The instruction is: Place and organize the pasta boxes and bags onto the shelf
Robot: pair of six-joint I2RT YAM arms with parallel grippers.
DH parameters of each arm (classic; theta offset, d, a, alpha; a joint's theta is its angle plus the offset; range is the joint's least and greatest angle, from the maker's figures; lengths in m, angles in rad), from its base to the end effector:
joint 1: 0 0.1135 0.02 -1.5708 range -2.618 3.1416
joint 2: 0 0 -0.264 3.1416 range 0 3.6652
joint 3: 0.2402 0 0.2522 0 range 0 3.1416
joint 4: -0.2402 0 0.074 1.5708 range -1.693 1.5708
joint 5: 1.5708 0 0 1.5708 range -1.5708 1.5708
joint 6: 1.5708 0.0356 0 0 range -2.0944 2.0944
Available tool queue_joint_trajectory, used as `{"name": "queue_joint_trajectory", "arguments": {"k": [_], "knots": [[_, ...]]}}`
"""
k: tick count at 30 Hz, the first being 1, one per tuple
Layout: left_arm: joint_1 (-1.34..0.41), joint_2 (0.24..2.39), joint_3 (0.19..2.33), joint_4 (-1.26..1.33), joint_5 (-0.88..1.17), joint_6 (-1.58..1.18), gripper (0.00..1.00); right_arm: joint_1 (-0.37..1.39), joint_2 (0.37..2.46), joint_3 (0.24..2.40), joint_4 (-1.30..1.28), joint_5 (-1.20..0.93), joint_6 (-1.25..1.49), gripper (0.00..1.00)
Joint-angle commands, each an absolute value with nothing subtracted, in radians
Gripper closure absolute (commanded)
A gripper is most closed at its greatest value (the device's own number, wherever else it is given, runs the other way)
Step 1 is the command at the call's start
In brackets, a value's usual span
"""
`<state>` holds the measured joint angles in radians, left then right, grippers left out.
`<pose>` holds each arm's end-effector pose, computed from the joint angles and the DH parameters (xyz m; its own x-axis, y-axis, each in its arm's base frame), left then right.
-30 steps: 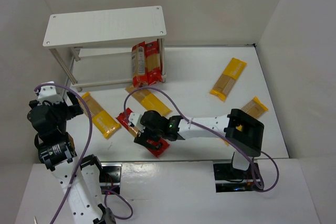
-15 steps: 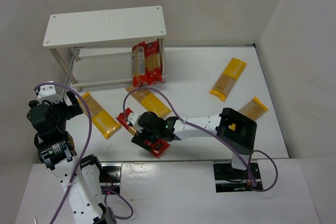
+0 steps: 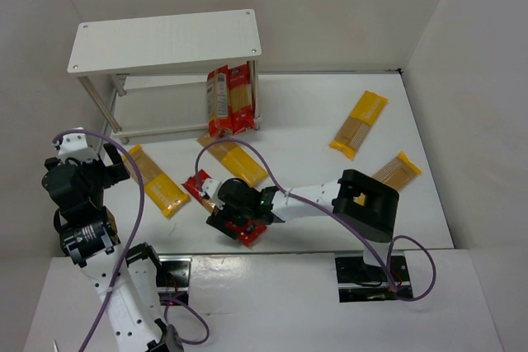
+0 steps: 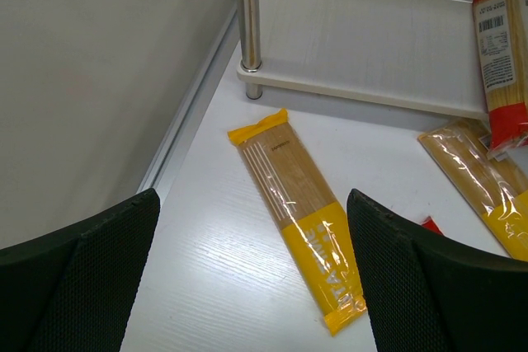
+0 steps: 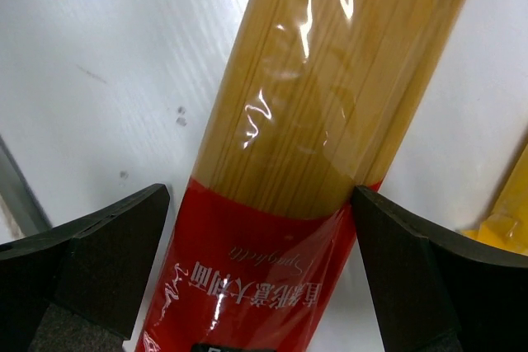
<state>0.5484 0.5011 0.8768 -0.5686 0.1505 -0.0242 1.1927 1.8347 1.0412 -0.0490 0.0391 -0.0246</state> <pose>0.0894 0.0484 0.3651 -0.1541 -0.1222 -0.9805 -0.3937 0.9177 -0.0525 0.1402 0.3493 0.1541 -0.2528 -0.7030 -0.6647 -0.9255 0.3759 -0.0455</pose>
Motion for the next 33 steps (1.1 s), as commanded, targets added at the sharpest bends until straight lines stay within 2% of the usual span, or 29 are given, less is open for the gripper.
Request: {"name": "queue_joint_trajectory", "arguments": {"k": [1, 23, 33], "knots": [[0.563, 0.502, 0.873, -0.543, 0.146, -0.009, 0.0, 1.15, 1.927, 0.997, -0.029, 0.057, 0.047, 0.0], [0.563, 0.511, 0.873, -0.543, 0.146, -0.009, 0.0, 1.114, 1.887, 0.928, 0.078, 0.241, 0.063, 0.0], [0.563, 0.511, 0.873, -0.543, 0.146, -0.009, 0.0, 1.114, 1.963, 0.96, 0.081, 0.17, 0.02, 0.0]]}}
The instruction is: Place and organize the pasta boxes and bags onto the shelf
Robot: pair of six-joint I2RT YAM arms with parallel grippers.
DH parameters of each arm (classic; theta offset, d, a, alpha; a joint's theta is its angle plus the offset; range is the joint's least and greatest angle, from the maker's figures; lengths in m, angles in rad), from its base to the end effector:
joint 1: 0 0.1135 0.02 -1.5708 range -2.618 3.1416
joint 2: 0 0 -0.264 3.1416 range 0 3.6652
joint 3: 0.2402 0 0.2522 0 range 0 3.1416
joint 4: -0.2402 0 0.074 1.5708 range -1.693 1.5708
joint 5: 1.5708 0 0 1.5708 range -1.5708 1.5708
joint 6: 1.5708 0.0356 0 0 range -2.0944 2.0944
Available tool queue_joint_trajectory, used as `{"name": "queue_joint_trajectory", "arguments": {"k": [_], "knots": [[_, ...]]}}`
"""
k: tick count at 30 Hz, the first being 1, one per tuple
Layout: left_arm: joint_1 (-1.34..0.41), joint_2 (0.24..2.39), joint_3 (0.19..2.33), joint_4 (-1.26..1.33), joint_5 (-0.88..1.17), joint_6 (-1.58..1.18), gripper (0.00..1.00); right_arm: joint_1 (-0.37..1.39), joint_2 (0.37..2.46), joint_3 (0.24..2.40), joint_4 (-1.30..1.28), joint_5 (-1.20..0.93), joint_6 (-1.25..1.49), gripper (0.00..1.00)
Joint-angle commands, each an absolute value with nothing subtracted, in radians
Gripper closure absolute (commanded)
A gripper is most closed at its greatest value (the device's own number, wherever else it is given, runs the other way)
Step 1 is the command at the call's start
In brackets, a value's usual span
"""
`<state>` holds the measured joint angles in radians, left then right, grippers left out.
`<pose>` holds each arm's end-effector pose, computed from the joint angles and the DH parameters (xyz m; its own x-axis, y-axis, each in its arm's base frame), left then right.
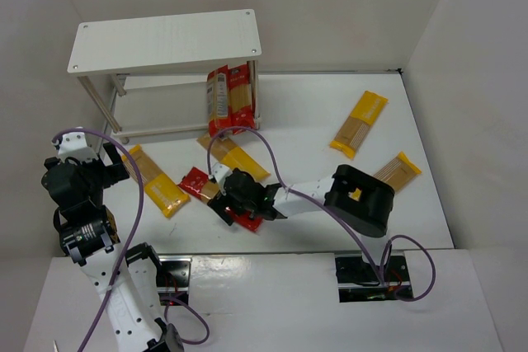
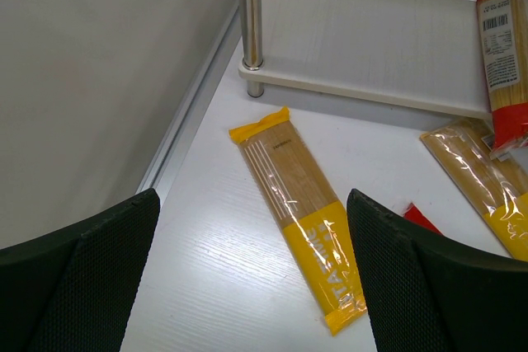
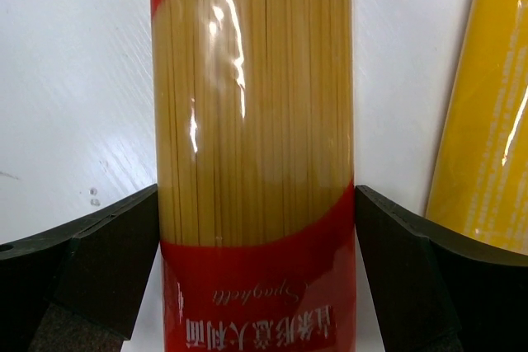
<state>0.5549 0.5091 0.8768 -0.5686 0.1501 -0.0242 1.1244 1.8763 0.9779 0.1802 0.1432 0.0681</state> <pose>0.0908 0.0500 0.3644 -0.1600 -0.1273 -0.9789 -0.4004 0.9148 -0.0535 0.1691 0.3416 0.1391 -0.3410 -0.5565 -0.7576 -0.8251 0.5634 -0.0425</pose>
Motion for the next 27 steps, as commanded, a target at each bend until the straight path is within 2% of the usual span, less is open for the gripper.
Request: {"name": "queue_joint_trajectory", "arguments": {"k": [1, 5, 9, 11, 13, 20, 27], "knots": [[0.563, 0.511, 0.873, -0.543, 0.146, -0.009, 0.0, 1.114, 1.979, 0.971, 0.081, 0.152, 0.011, 0.0], [0.563, 0.511, 0.873, -0.543, 0.146, -0.009, 0.0, 1.114, 2.005, 0.989, 0.041, 0.1, -0.014, 0.03], [0.563, 0.511, 0.873, -0.543, 0.155, -0.009, 0.0, 1.114, 2.032, 1.009, -0.024, 0.058, -0.037, 0.17], [0.563, 0.511, 0.873, -0.543, 0.155, -0.009, 0.0, 1.114, 2.043, 1.018, -0.052, 0.035, -0.047, 0.19], [0.563, 0.511, 0.873, -0.543, 0.155, -0.009, 0.0, 1.114, 2.043, 1.031, -0.074, 0.022, -0.057, 0.19], [0.563, 0.52, 0.873, -0.543, 0.155, -0.009, 0.0, 1.104, 2.034, 1.055, -0.152, -0.008, -0.067, 0.09], [0.563, 0.52, 0.873, -0.543, 0.155, -0.009, 0.0, 1.095, 2.034, 1.1, -0.236, -0.032, -0.067, 0.07]]}}
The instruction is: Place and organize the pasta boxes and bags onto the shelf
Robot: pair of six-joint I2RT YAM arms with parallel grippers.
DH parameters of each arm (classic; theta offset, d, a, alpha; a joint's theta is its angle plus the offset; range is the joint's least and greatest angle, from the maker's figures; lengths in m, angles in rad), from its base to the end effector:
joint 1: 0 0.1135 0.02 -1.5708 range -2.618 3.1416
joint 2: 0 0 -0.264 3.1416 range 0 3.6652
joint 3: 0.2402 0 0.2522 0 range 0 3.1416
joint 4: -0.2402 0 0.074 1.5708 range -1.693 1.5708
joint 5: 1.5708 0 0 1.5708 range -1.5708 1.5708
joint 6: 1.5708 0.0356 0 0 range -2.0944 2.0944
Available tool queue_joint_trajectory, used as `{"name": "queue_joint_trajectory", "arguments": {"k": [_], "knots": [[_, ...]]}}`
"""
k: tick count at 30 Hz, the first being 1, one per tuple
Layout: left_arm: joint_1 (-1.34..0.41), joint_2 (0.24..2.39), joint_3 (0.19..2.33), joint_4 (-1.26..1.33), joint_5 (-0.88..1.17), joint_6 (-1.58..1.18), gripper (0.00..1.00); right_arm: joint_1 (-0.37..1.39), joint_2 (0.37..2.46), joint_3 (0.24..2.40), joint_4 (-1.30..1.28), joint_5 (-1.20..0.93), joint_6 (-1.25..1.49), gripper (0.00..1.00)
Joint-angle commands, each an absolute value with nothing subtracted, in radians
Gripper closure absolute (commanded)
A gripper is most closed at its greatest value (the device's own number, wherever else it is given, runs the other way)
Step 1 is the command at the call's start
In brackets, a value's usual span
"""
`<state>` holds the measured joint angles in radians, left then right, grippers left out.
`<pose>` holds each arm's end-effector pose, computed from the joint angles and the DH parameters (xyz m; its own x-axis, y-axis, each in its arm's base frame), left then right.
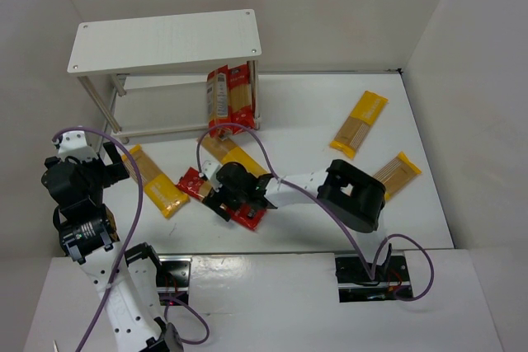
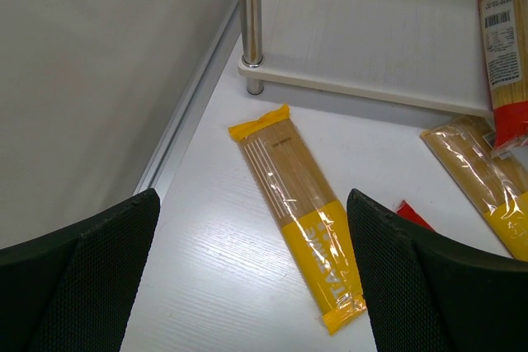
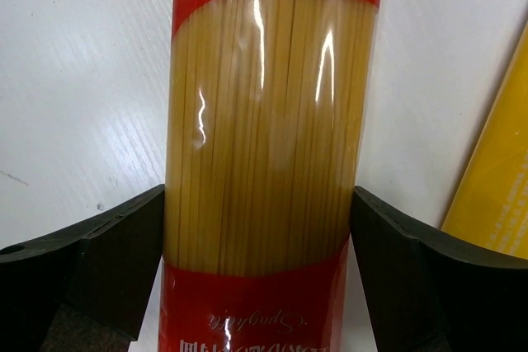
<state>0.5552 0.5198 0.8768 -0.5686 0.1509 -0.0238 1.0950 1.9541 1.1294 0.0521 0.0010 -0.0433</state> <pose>0.0931 0.0514 0.3635 -0.1690 -0.1325 -0.9767 -0.4004 0.9147 -0.0548 0.1867 0.3623 0.1427 -0.2810 -0.6397 -0.7154 -0.9016 0.4314 -0.0317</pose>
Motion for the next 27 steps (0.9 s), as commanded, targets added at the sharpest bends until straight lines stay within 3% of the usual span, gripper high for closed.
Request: {"name": "queue_joint_trajectory", "arguments": {"k": [1, 4, 6, 7, 15, 21, 27], "knots": [[0.563, 0.52, 0.873, -0.543, 0.155, -0.009, 0.0, 1.095, 2.034, 1.1, -0.236, -0.046, -0.067, 0.07], [0.563, 0.52, 0.873, -0.543, 0.155, -0.009, 0.0, 1.095, 2.034, 1.109, -0.258, -0.046, -0.067, 0.1], [0.563, 0.52, 0.873, -0.543, 0.155, -0.009, 0.0, 1.095, 2.048, 1.132, -0.284, -0.046, -0.067, 0.82], [0.563, 0.52, 0.873, -0.543, 0.164, -0.009, 0.0, 1.095, 2.048, 1.132, -0.284, -0.046, -0.067, 1.0], [0.563, 0.52, 0.873, -0.543, 0.173, 0.0, 0.0, 1.072, 1.901, 1.132, -0.314, -0.178, -0.156, 1.0], [0.563, 0.511, 0.873, -0.543, 0.183, 0.0, 0.0, 0.97, 1.809, 1.262, -0.429, -0.362, -0.181, 1.0], [0.563, 0.511, 0.873, -0.543, 0.202, 0.009, 0.0, 0.927, 1.712, 1.304, -0.471, -0.399, -0.181, 1.0]]}}
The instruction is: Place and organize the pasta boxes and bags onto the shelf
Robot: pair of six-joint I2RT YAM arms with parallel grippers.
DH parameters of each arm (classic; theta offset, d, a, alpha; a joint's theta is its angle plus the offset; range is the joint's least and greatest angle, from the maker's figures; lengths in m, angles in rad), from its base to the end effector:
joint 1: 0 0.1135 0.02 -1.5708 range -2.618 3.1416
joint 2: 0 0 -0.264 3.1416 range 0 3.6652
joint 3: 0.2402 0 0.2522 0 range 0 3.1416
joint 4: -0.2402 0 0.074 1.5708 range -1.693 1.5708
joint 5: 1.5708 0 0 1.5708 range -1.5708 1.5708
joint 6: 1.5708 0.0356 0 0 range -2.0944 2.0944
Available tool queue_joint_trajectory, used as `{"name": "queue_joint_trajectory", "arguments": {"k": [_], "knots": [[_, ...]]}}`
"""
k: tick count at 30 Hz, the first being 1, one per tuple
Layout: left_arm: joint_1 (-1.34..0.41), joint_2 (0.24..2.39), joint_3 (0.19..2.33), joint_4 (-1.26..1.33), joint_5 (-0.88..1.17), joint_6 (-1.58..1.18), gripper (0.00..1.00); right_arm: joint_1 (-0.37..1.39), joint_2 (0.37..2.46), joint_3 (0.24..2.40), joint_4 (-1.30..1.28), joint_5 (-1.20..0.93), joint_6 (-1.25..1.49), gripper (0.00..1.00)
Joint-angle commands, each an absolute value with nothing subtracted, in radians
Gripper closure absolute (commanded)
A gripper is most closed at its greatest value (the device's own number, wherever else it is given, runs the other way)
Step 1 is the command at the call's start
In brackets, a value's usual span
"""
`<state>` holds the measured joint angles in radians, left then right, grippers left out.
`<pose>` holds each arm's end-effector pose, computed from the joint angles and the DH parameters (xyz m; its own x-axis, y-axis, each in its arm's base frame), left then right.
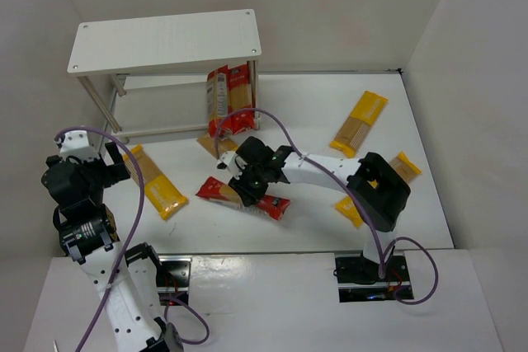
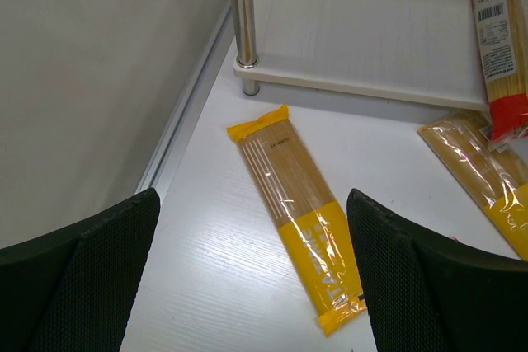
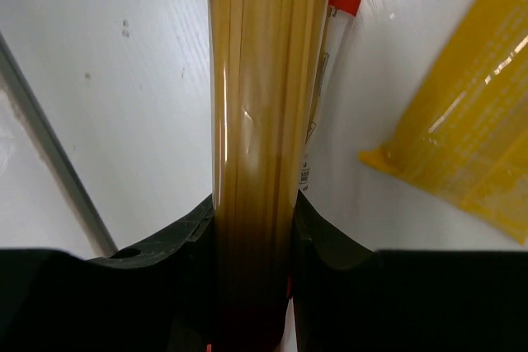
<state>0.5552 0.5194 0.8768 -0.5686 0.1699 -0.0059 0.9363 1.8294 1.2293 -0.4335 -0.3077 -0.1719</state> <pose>0.0932 0.0507 0.3636 -0.1759 -0.1159 -0.9776 -0.3801 0.9240 -0.0412 0.2159 0.3115 0.1872 -0.3548 -0.7570 -0.5487 -0.9339 0.3153 0.1688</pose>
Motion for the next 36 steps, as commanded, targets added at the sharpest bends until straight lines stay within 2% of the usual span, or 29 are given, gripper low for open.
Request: {"name": "queue_joint_trajectory", "arguments": {"k": [1, 7, 10, 17, 27, 32, 36], "knots": [[0.563, 0.502, 0.873, -0.543, 0.202, 0.009, 0.0, 0.927, 1.703, 1.315, -0.471, -0.399, -0.181, 1.0], [0.563, 0.515, 0.885, -0.552, 0.236, 0.025, 0.0, 0.845, 1.692, 1.388, -0.514, -0.497, -0.158, 1.0], [0.563, 0.564, 0.906, -0.565, 0.316, 0.055, 0.0, 0.81, 1.692, 1.428, -0.537, -0.554, -0.158, 1.0], [0.437, 0.788, 0.989, -0.676, 0.592, 0.292, 0.0, 0.744, 1.683, 1.508, -0.603, -0.663, -0.205, 1.0], [0.177, 1.07, 1.103, -0.847, 0.791, 0.707, 0.0, 0.733, 1.586, 1.517, -0.707, -0.741, -0.331, 1.0], [0.011, 1.082, 1.071, -0.833, 0.81, 0.781, 0.0, 0.733, 1.591, 1.508, -0.764, -0.817, -0.386, 1.0], [-0.066, 0.968, 1.009, -0.763, 0.81, 0.81, 0.0, 0.733, 1.63, 1.508, -0.807, -0.839, -0.439, 1.0]]}}
